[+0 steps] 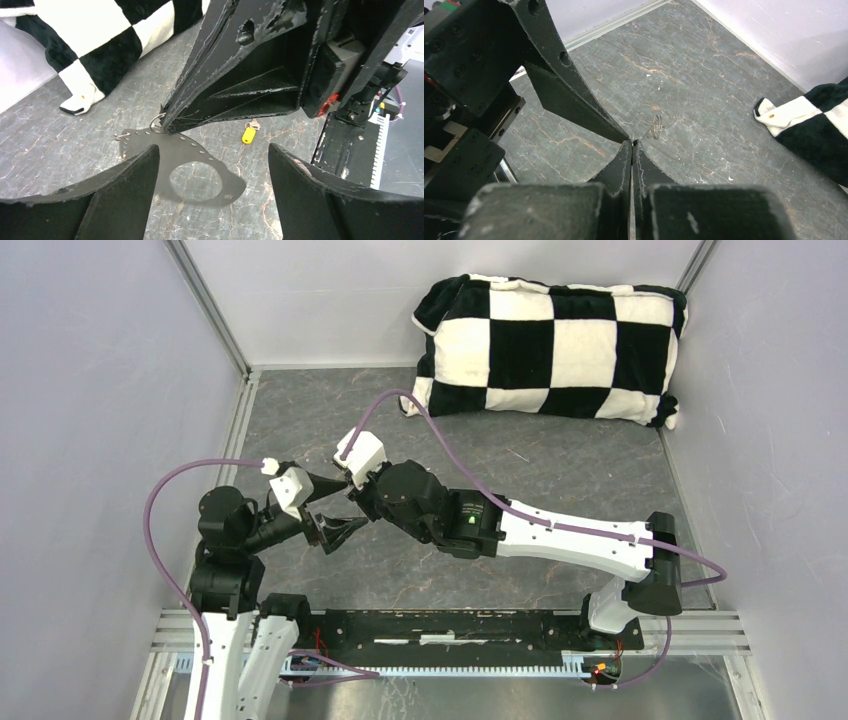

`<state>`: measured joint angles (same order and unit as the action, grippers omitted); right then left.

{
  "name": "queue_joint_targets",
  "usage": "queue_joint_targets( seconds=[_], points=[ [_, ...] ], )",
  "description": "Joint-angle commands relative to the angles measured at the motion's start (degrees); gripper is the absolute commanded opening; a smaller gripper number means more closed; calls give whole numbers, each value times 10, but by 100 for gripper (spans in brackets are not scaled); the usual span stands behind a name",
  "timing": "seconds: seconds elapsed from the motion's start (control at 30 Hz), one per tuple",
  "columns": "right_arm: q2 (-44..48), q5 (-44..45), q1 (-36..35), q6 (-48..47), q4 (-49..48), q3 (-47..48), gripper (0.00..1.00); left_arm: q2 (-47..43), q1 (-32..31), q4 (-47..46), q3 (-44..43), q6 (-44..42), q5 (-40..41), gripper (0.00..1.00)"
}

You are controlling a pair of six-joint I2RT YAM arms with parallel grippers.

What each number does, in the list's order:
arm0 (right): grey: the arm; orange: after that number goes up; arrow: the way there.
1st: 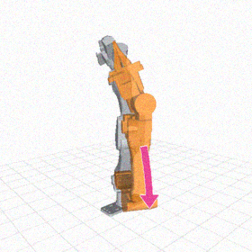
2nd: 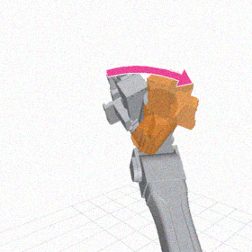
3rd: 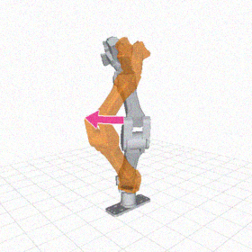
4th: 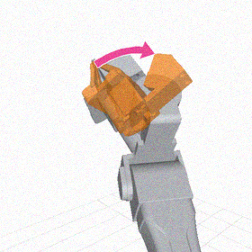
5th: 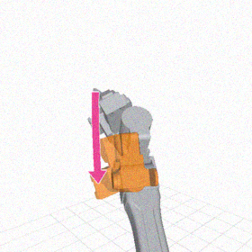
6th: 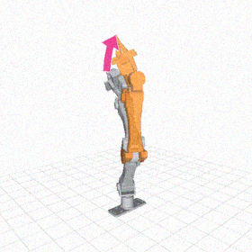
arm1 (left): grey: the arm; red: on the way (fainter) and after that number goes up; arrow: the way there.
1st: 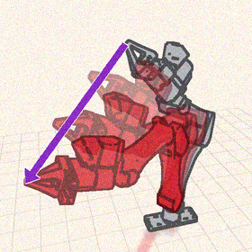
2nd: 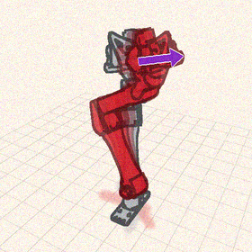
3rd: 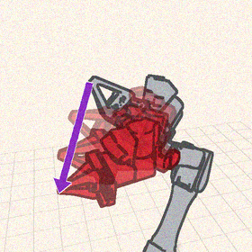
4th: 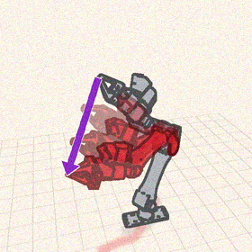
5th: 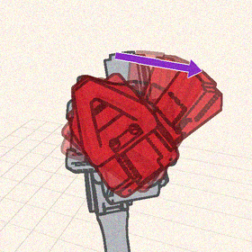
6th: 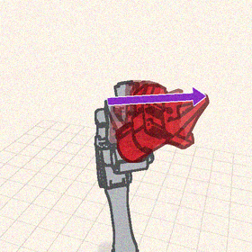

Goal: Put the keys on the keyring
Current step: Adjust the keyring.

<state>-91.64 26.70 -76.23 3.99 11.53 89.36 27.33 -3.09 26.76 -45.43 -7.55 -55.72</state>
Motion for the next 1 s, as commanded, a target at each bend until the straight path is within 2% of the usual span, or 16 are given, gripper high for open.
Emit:
queue_joint_targets(
  seconds=[0.0, 0.1, 0.23, 0.33, 0.43, 0.53, 0.77, 0.97],
  points=[
    [-5, 8, -9, 10, -37, 25, 0, -12, 1, -34, 19, 7, 26, 84],
    [-8, 8, -12, 10, -35, 30, 0, -15, 0, -40, 30, -32, 50, 75],
    [-7, 12, -12, 10, -38, 30, 0, -8, 0, -39, 38, -54, 55, 72],
    [-5, 17, -12, 8, -36, 30, 0, -4, 0, -20, 33, -77, 67, 66],
    [-1, 21, -13, 8, -33, 23, 0, -4, 0, 23, 13, -134, 86, 57],
    [4, 23, -12, 8, -33, 14, 0, -12, 1, 59, -3, -194, 106, 43],
    [5, 15, -13, 20, -24, 15, 0, -19, 1, 91, -6, -268, 100, 15],
    [-8, 6, -9, 37, 13, 41, 0, -20, 0, 91, -4, -289, 124, 6]
  ],
)
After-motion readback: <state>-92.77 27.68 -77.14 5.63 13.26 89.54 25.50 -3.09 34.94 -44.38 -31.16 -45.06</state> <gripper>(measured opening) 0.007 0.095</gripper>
